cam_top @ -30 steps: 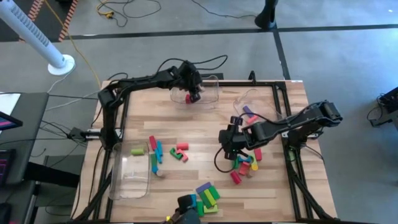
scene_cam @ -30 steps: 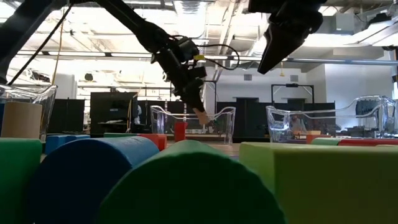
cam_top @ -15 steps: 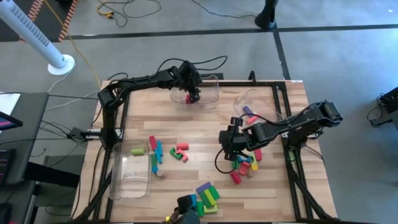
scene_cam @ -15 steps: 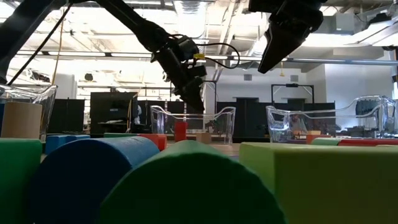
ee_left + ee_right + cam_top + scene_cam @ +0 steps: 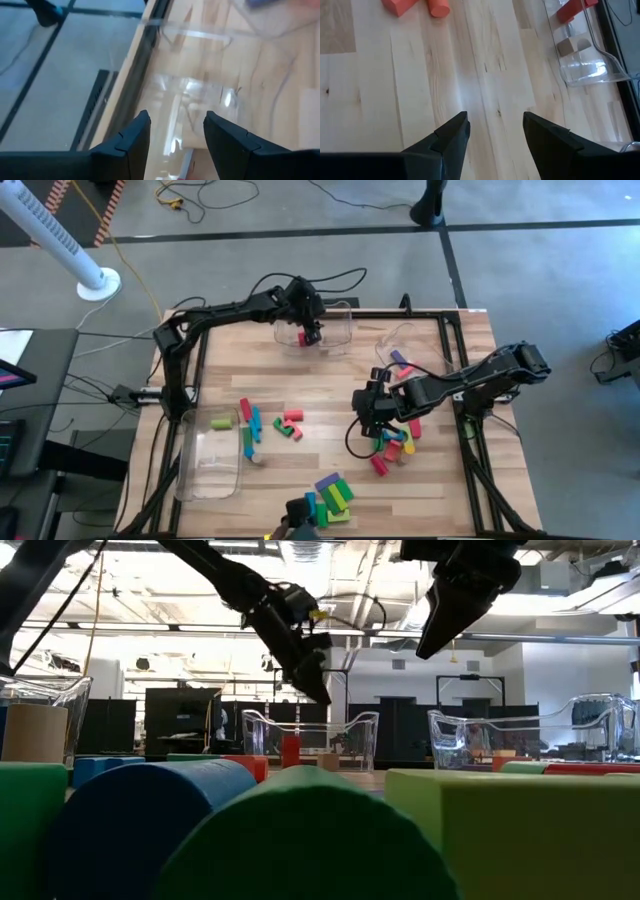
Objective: Sort blocks by size
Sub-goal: Put the green cylindrical block into the left transparent bin
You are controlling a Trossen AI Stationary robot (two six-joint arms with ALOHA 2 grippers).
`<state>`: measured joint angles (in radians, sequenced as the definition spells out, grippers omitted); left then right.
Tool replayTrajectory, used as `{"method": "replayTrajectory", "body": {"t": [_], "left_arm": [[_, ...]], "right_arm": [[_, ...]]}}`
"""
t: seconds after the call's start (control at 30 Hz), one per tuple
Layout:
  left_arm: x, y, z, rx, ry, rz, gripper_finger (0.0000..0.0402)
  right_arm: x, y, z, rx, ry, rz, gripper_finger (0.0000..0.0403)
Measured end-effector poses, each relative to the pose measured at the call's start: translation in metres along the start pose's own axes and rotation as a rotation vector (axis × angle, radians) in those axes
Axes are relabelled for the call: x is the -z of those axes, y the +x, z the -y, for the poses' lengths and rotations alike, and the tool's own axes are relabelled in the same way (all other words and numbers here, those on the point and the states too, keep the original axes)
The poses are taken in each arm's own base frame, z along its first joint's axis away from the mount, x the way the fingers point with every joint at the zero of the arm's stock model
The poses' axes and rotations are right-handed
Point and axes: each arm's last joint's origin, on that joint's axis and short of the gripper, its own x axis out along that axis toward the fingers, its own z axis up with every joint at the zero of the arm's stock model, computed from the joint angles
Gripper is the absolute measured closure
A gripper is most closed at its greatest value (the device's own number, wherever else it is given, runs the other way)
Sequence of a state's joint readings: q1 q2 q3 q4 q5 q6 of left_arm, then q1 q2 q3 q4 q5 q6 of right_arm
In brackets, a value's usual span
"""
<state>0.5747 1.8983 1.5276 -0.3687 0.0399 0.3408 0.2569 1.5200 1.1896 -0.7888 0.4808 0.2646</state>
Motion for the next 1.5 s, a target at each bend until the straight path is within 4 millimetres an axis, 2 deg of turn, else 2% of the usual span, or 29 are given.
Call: {"method": "replayTrajectory", "body": {"t": [0.17, 0.47, 0.67, 0.8, 0.97, 1.13, 1.5], "left_arm": [[-0.013, -0.031, 0.005, 0.031, 0.027, 0.048, 0.0225], [-0.026, -0.108, 0.028, 0.133, 0.087, 0.083, 0.0225], [-0.024, -0.156, 0.056, 0.218, 0.148, 0.152, 0.0225], [-0.014, -0.176, 0.076, 0.267, 0.181, 0.175, 0.0225], [0.007, -0.181, 0.1, 0.332, 0.221, 0.148, 0.0225], [0.029, -0.172, 0.119, 0.375, 0.227, 0.121, 0.0225], [0.052, -0.148, 0.139, 0.408, 0.239, 0.111, 0.0225]], "right_arm": [[0.003, 0.0, 0.0, 0.004, -0.015, -0.023, 0.0177], [0.009, -0.005, -0.008, -0.007, -0.078, -0.054, 0.0177], [0.012, -0.011, -0.019, -0.051, -0.13, -0.047, 0.0177], [0.015, -0.016, -0.028, -0.11, -0.152, -0.047, 0.0177], [0.026, -0.012, -0.038, -0.192, -0.178, -0.079, 0.0177], [0.037, -0.005, -0.046, -0.258, -0.207, -0.121, 0.0177], [0.065, 0.003, -0.057, -0.289, -0.569, -0.147, 0.0177]]}}
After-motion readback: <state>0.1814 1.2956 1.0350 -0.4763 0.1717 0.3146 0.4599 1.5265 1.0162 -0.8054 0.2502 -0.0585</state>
